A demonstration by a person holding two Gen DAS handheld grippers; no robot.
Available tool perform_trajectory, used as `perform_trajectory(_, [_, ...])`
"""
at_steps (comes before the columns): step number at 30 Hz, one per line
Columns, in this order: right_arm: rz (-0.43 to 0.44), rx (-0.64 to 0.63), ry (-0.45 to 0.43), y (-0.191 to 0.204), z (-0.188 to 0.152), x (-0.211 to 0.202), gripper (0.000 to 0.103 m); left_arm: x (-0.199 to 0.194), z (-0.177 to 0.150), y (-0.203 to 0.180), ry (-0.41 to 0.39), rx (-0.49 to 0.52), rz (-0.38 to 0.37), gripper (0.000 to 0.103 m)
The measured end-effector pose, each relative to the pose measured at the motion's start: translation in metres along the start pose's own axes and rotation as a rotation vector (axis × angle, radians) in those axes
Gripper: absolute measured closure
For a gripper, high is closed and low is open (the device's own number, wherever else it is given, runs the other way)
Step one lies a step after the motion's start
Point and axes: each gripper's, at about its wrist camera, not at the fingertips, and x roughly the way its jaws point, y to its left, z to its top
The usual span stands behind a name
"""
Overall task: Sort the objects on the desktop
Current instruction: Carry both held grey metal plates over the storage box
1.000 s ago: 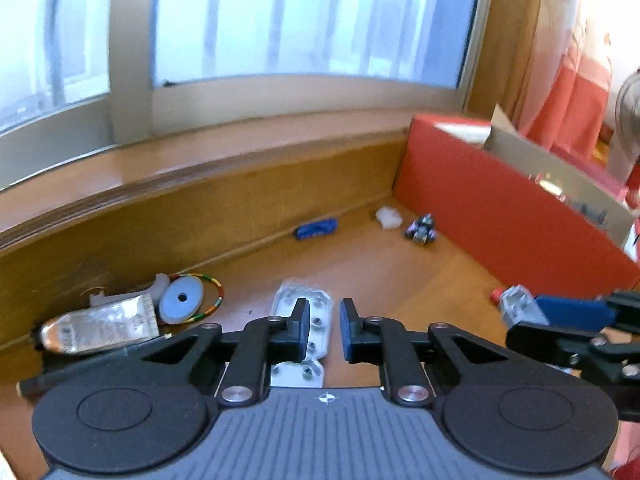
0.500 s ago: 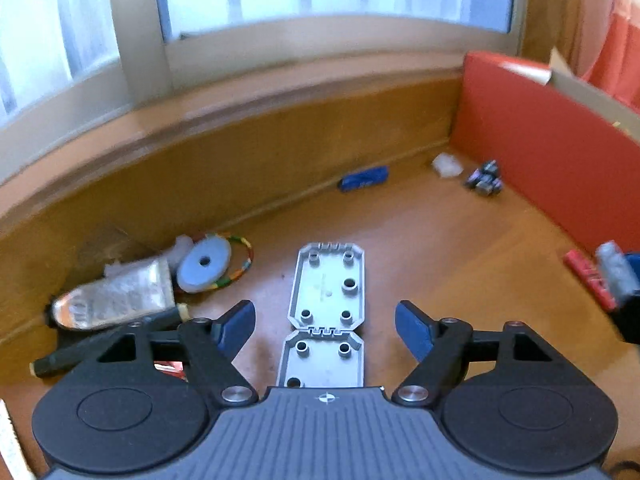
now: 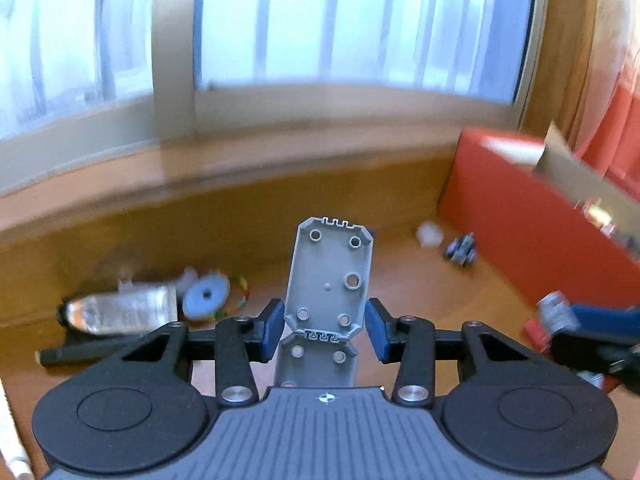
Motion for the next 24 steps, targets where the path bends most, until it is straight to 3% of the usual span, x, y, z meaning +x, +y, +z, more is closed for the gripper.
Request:
perform_trajectory(6, [0.054,-0.009,-0.038,-0.009,0.016,-0.016,0.056,-0.039,0.028,-0.026,-0.129,-0.019,-0.022,0.059])
perform_trajectory(12, [0.101,-0.053,-0.098,-0.03,0.036,-0.041,0.056,-0.052,0.053,-0.072,-0.212,0.0,-0.052,0.059])
perform_trajectory(24, [0.12,-0.058,-0.16,-0.116,0.067,-0.08,0.056,-0.021,0.09,-0.174,-0.258,0.034,-0.098,0.059])
